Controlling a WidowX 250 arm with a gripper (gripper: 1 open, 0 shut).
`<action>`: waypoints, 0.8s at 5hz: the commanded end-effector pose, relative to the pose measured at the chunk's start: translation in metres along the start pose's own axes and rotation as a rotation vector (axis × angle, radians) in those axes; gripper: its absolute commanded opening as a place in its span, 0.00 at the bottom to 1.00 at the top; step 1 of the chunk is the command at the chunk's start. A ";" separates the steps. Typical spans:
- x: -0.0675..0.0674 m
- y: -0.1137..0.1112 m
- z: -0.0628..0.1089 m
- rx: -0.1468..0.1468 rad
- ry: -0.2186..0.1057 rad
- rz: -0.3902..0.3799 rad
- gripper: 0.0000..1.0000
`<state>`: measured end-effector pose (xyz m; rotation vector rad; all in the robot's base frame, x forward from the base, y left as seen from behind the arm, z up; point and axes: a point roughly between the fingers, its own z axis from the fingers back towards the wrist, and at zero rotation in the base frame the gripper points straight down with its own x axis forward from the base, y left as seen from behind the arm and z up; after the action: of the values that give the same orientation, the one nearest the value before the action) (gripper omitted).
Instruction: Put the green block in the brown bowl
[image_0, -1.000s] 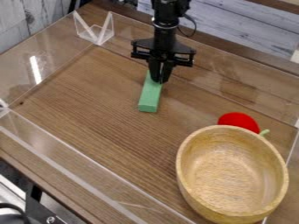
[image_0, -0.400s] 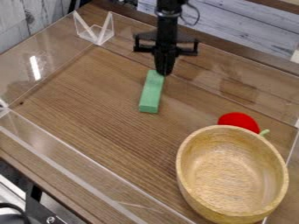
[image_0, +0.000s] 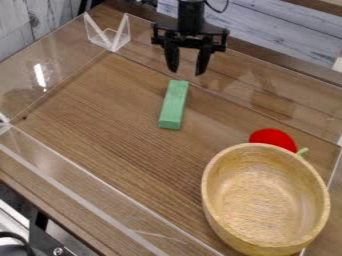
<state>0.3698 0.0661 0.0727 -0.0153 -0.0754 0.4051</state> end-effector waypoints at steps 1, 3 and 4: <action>0.004 -0.001 -0.006 0.010 -0.042 0.008 1.00; 0.001 -0.004 -0.027 0.031 -0.020 0.053 0.00; 0.006 -0.005 -0.015 0.023 -0.025 0.078 0.00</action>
<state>0.3660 0.0622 0.0319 0.0166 -0.0108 0.4870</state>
